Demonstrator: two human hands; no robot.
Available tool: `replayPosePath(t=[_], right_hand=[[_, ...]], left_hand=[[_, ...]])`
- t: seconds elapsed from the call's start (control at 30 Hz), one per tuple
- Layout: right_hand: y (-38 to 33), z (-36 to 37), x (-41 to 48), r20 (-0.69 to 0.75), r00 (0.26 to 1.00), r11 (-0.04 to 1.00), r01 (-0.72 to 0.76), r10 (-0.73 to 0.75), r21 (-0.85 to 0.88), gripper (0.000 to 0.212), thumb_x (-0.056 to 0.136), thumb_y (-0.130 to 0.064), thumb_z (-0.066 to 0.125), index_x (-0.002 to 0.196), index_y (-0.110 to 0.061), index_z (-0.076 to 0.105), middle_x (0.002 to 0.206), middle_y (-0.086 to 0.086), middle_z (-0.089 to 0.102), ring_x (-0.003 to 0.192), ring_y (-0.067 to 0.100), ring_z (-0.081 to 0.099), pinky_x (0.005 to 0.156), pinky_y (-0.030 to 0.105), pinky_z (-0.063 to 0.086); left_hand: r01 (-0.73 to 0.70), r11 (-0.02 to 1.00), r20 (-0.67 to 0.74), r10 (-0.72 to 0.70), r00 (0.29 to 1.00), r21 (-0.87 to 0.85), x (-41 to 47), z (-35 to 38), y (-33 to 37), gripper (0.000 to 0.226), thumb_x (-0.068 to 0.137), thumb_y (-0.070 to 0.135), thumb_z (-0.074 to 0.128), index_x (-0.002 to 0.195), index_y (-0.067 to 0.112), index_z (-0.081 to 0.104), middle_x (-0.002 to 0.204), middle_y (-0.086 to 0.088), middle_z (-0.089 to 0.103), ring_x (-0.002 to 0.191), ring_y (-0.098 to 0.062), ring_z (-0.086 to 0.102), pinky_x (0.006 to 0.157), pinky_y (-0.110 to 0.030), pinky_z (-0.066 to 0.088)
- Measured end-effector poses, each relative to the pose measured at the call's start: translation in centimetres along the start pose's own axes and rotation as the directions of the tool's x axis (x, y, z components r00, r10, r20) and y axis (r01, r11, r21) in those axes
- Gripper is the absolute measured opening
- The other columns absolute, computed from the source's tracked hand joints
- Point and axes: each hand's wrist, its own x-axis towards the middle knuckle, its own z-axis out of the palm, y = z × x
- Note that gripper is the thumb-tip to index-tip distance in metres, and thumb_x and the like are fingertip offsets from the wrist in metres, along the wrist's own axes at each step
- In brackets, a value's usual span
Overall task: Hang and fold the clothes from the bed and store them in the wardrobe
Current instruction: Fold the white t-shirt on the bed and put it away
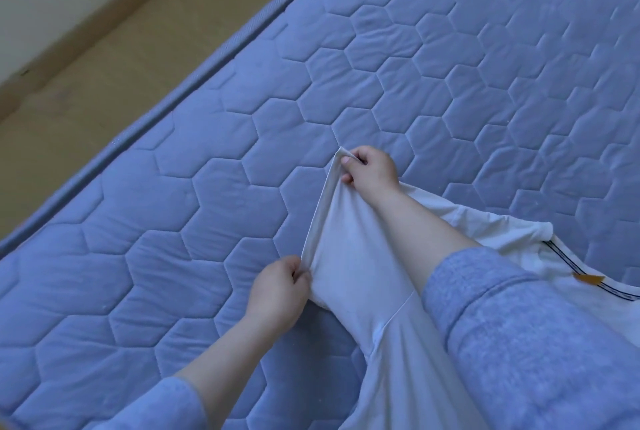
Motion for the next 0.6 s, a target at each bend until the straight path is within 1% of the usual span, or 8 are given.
replayPosePath(t=[0.07, 0.13, 0.2, 0.33, 0.4, 0.5, 0.57, 0.6], right_hand=[[0.1, -0.3, -0.1, 0.004, 1.000, 0.999, -0.013, 0.013, 0.051, 0.013, 0.097, -0.015, 0.054, 0.087, -0.009, 0.059, 0.063, -0.001, 0.060, 0.057, 0.003, 0.053, 0.061, 0.011, 0.042], [0.0, -1.0, -0.3, 0.048, 0.999, 0.994, -0.025, 0.020, 0.103, 0.012, 0.097, -0.016, 0.054, 0.088, -0.009, 0.060, 0.064, -0.001, 0.061, 0.068, 0.012, 0.056, 0.079, 0.027, 0.050], [0.0, -1.9, -0.9, 0.091, 0.996, 0.992, -0.017, 0.006, 0.125, 0.013, 0.096, -0.017, 0.055, 0.087, -0.011, 0.061, 0.065, 0.000, 0.063, 0.076, 0.016, 0.059, 0.086, 0.037, 0.051], [0.1, -4.5, -2.8, 0.059, 0.998, 0.976, 0.017, -0.030, 0.215, 0.015, 0.089, -0.020, 0.061, 0.074, -0.015, 0.062, 0.065, -0.001, 0.064, 0.072, 0.015, 0.060, 0.079, 0.034, 0.050], [0.3, -6.1, -3.9, 0.031, 0.999, 0.956, 0.022, -0.033, 0.292, 0.022, 0.086, -0.028, 0.065, 0.066, -0.020, 0.059, 0.062, -0.004, 0.059, 0.066, 0.013, 0.059, 0.075, 0.033, 0.048], [0.4, -8.5, -5.8, 0.000, 0.999, 0.947, 0.046, -0.049, 0.317, 0.044, 0.083, -0.042, 0.069, 0.051, -0.026, 0.046, 0.054, -0.009, 0.043, 0.057, 0.012, 0.046, 0.067, 0.031, 0.042], [0.8, -9.9, -6.9, -0.029, 0.998, 0.951, 0.057, -0.051, 0.304, 0.039, 0.082, -0.038, 0.072, 0.057, -0.023, 0.047, 0.060, -0.002, 0.042, 0.061, 0.016, 0.041, 0.066, 0.031, 0.037], [1.1, -10.6, -7.3, -0.045, 0.998, 0.954, 0.061, -0.050, 0.295, 0.031, 0.082, -0.028, 0.073, 0.063, -0.019, 0.051, 0.062, -0.002, 0.045, 0.063, 0.016, 0.042, 0.067, 0.031, 0.037]], left_hand=[[0.009, 1.000, 0.068, -0.008, 0.998, -0.011, 0.0, -0.2, -0.1, 0.025, 0.083, 0.023, 0.061, 0.068, 0.009, 0.047, 0.060, 0.004, 0.042, 0.057, -0.013, 0.038, 0.055, -0.030, 0.030], [0.036, 0.998, 0.166, -0.028, 0.986, -0.046, -0.2, -0.6, 0.0, 0.028, 0.070, 0.029, 0.071, 0.075, 0.004, 0.058, 0.061, 0.006, 0.049, 0.057, -0.011, 0.043, 0.055, -0.027, 0.034], [0.065, 0.993, 0.224, -0.040, 0.974, -0.103, -0.6, -1.1, 0.1, 0.034, 0.062, 0.025, 0.071, 0.080, -0.002, 0.060, 0.063, 0.003, 0.049, 0.059, -0.012, 0.042, 0.056, -0.028, 0.033], [0.042, 0.993, 0.151, -0.025, 0.988, -0.110, -1.7, -0.9, 0.5, 0.007, 0.066, 0.006, 0.063, 0.069, 0.005, 0.058, 0.056, 0.006, 0.042, 0.052, -0.010, 0.035, 0.048, -0.022, 0.029], [0.025, 0.994, 0.052, -0.020, 0.998, -0.103, -2.6, -0.4, 0.9, 0.010, 0.068, 0.001, 0.060, 0.068, 0.011, 0.059, 0.054, 0.009, 0.044, 0.049, -0.008, 0.037, 0.043, -0.017, 0.030], [-0.023, 0.992, -0.063, 0.015, 0.998, -0.126, -3.8, 0.0, 1.7, 0.018, 0.068, 0.000, 0.060, 0.070, 0.018, 0.062, 0.059, 0.003, 0.054, 0.053, -0.008, 0.044, 0.047, -0.016, 0.036], [-0.080, 0.988, -0.114, 0.064, 0.991, -0.134, -4.7, 0.2, 2.3, 0.022, 0.068, -0.001, 0.060, 0.073, 0.020, 0.062, 0.065, -0.002, 0.058, 0.057, -0.010, 0.048, 0.053, -0.024, 0.042], [-0.121, 0.985, -0.141, 0.103, 0.985, -0.123, -5.2, 0.3, 2.6, 0.024, 0.067, -0.002, 0.061, 0.075, 0.021, 0.062, 0.067, -0.001, 0.058, 0.057, -0.008, 0.047, 0.053, -0.021, 0.041]])
